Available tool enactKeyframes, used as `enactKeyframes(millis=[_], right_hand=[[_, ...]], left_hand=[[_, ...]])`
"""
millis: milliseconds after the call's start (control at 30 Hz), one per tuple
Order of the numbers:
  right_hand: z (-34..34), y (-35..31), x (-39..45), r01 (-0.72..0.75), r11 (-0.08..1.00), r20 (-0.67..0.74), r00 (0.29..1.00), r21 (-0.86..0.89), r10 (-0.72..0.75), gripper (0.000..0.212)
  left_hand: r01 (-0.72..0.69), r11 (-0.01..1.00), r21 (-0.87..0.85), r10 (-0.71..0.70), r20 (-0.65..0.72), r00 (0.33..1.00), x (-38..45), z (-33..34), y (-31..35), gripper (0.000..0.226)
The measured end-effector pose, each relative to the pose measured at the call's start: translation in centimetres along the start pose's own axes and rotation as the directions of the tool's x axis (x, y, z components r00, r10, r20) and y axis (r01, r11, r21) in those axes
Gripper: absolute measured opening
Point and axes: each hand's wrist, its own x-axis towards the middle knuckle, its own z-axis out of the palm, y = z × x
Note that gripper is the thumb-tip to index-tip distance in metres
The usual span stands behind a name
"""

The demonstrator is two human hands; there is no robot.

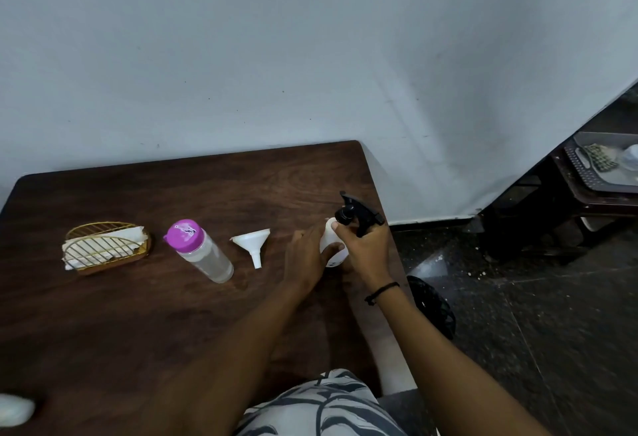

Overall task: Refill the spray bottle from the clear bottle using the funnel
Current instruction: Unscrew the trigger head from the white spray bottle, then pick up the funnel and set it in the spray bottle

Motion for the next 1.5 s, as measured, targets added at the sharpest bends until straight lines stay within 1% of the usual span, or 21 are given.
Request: enactKeyframes(millis=[67, 133, 200, 300, 400, 433, 533, 667, 733, 833, 900, 967, 1067, 1133, 1167, 1233, 1267, 1300, 1367, 1433, 1500], right_hand=[[-0.3, -0.1, 0.1, 0.004, 1.000, 0.011, 1.000, -0.008, -0.004, 0.029], [-0.6, -0.3, 0.3, 0.008, 1.000, 0.022, 1.000, -0.018, -0.008, 0.035], [-0.9, -0.8, 0.3, 0.017, 1.000, 0.034, 0.999, -0.017, -0.017, 0.037], [-1.4, -2.2, 0.3, 0.044, 0.999, 0.024, 0.999, 0.011, -0.044, 0.029], [-2.0, -4.4, 0.4, 0.112, 0.991, -0.034, 0.993, 0.078, -0.110, 0.009], [-2.2, -5.4, 0.4, 0.138, 0.984, -0.061, 0.989, 0.114, -0.132, 0.008], [-2.9, -8.0, 0.7, 0.200, 0.950, -0.112, 0.978, 0.241, -0.177, 0.017], [-4.0, -10.7, 1.2, 0.282, 0.921, -0.190, 0.953, 0.270, -0.236, 0.018], [-4.8, -11.3, 1.6, 0.300, 0.925, -0.255, 0.937, 0.233, -0.240, 0.021], [-5.9, -10.6, 2.5, 0.288, 0.954, -0.314, 0.916, 0.085, -0.249, 0.030], [-6.5, -9.5, 3.1, 0.220, 0.972, -0.311, 0.921, -0.078, -0.233, 0.034], [-6.4, -7.9, 3.5, 0.123, 0.952, -0.241, 0.951, -0.282, -0.194, 0.035], [-5.4, -3.9, 3.4, -0.041, 0.864, -0.110, 0.994, -0.502, -0.017, 0.027], [-4.6, -1.2, 3.1, -0.122, 0.770, -0.095, 0.992, -0.626, 0.081, 0.025], [-4.2, 0.0, 2.9, -0.139, 0.718, -0.087, 0.990, -0.682, 0.108, 0.032], [-3.7, 1.9, 2.7, -0.140, 0.614, -0.059, 0.987, -0.777, 0.152, 0.053], [-3.4, 2.8, 2.7, -0.132, 0.569, -0.046, 0.985, -0.812, 0.164, 0.060], [-3.2, 3.6, 2.7, -0.116, 0.527, -0.033, 0.986, -0.842, 0.164, 0.062], [-3.0, 5.4, 2.8, -0.068, 0.427, -0.010, 0.991, -0.902, 0.137, 0.058], [-2.9, 6.8, 2.9, -0.015, 0.310, 0.009, 0.997, -0.951, 0.076, 0.051], [-2.7, 7.8, 2.8, 0.026, 0.227, 0.036, 0.998, -0.974, 0.042, 0.048]], left_hand=[[0.002, 1.000, -0.008, -0.002, -0.004, 1.000, 0.0, -0.1, 0.1, 0.057], [0.005, 1.000, -0.011, -0.005, 0.000, 1.000, -0.1, -0.2, 0.3, 0.058], [0.006, 1.000, -0.024, -0.006, 0.016, 1.000, 0.0, -0.2, 0.1, 0.060], [-0.002, 0.998, -0.057, 0.003, 0.025, 1.000, 0.1, 0.0, -0.3, 0.060], [-0.015, 0.999, -0.042, 0.015, -0.003, 1.000, 0.2, 0.1, -0.4, 0.058], [-0.017, 0.999, -0.039, 0.017, -0.006, 1.000, 0.2, 0.1, -0.4, 0.058], [-0.022, 1.000, -0.020, 0.022, -0.003, 1.000, 0.2, 0.1, -0.3, 0.058], [-0.023, 1.000, -0.002, 0.023, -0.015, 1.000, 0.1, 0.1, -0.1, 0.057], [-0.023, 1.000, 0.004, 0.023, -0.016, 1.000, 0.1, 0.1, -0.1, 0.057], [-0.031, 0.999, 0.008, 0.031, -0.019, 0.999, 0.0, 0.1, -0.3, 0.056], [-0.045, 0.999, 0.011, 0.045, -0.028, 0.999, 0.1, 0.2, -0.4, 0.054], [-0.061, 0.998, 0.012, 0.061, -0.034, 0.998, 0.1, 0.2, -0.6, 0.054], [-0.084, 0.996, 0.020, 0.085, -0.050, 0.995, 0.1, 0.1, -0.8, 0.054], [-0.099, 0.995, 0.022, 0.101, -0.063, 0.993, 0.0, 0.0, -0.8, 0.052], [-0.114, 0.993, 0.024, 0.116, -0.077, 0.990, 0.0, -0.1, -0.8, 0.051], [-0.129, 0.991, 0.033, 0.132, -0.097, 0.986, -0.2, -0.3, -0.5, 0.050], [-0.118, 0.992, 0.034, 0.120, -0.096, 0.988, -0.4, -0.5, -0.4, 0.051], [-0.111, 0.993, 0.034, 0.114, -0.101, 0.988, -0.5, -0.5, -0.3, 0.052], [-0.109, 0.993, 0.044, 0.113, -0.101, 0.988, -0.8, -0.7, -0.4, 0.054], [-0.116, 0.992, 0.050, 0.120, -0.092, 0.988, -1.0, -0.7, -0.4, 0.055], [-0.109, 0.993, 0.054, 0.113, -0.082, 0.990, -1.0, -0.8, -0.5, 0.056]])
